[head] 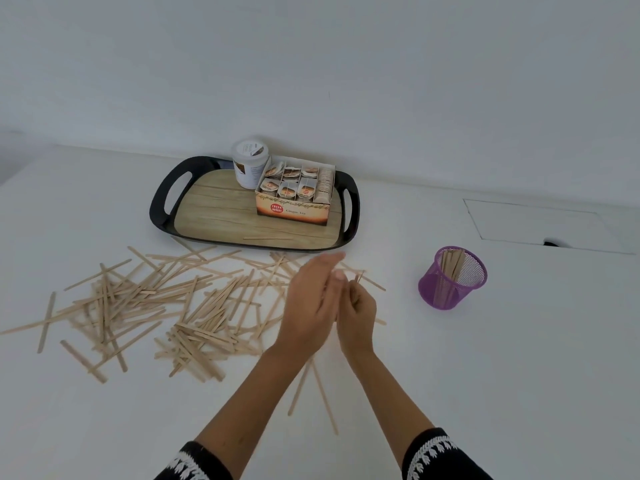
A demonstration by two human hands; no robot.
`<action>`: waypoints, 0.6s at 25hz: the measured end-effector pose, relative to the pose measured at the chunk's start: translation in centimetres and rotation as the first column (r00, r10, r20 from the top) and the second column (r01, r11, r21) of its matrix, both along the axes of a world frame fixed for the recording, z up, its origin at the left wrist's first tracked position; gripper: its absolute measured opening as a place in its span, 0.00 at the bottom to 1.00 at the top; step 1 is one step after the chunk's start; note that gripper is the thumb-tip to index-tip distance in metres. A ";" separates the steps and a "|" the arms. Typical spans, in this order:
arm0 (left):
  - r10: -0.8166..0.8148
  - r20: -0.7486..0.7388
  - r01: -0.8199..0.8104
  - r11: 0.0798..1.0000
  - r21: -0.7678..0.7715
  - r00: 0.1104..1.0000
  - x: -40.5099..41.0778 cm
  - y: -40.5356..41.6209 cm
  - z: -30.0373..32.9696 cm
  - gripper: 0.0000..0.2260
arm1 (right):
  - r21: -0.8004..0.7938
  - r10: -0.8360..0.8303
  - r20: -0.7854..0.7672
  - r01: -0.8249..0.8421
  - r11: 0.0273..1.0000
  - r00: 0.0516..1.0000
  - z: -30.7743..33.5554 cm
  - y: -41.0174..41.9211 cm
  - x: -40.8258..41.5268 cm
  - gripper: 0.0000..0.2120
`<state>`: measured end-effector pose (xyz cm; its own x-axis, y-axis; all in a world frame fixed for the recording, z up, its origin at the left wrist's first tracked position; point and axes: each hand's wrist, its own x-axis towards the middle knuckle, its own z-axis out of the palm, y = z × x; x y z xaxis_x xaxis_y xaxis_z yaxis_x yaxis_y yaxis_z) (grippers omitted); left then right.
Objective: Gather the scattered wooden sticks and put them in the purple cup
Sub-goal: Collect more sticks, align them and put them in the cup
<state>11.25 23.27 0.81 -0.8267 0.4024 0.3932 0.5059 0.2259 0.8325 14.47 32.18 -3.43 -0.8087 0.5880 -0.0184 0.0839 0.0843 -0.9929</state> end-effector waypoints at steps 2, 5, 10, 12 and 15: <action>0.114 -0.017 -0.116 0.977 -0.181 0.993 -0.7 -2.4 -2.3 0.19 | -0.009 -0.047 -0.010 0.047 0.999 0.999 0.7 0.2 -0.5 0.17; 0.171 -0.092 -0.193 0.812 -0.550 0.981 -0.7 -5.4 -6.3 0.22 | -0.068 -0.165 -0.141 0.156 0.985 0.976 0.9 0.0 -0.9 0.23; 0.147 -0.131 -0.196 0.658 -0.727 0.980 -0.1 -7.1 -9.1 0.27 | -0.048 -0.162 -0.125 0.157 0.986 0.979 -1.0 -0.8 -0.5 0.24; 0.147 -0.140 -0.202 0.657 -0.727 0.979 -0.1 -6.9 -9.1 0.28 | -0.054 -0.155 -0.091 0.150 0.987 0.984 -1.7 -0.9 -0.4 0.24; 0.144 -0.141 -0.201 0.641 -0.741 0.979 -0.1 -7.0 -9.2 0.29 | -0.025 -0.165 -0.071 0.164 0.986 0.984 -1.4 -1.3 -0.6 0.24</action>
<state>11.20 16.28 -8.43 -0.8971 0.4351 0.0766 0.4363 0.8455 0.3078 13.91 30.89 -4.81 -0.7004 0.7133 0.0247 0.0226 0.0568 -0.9981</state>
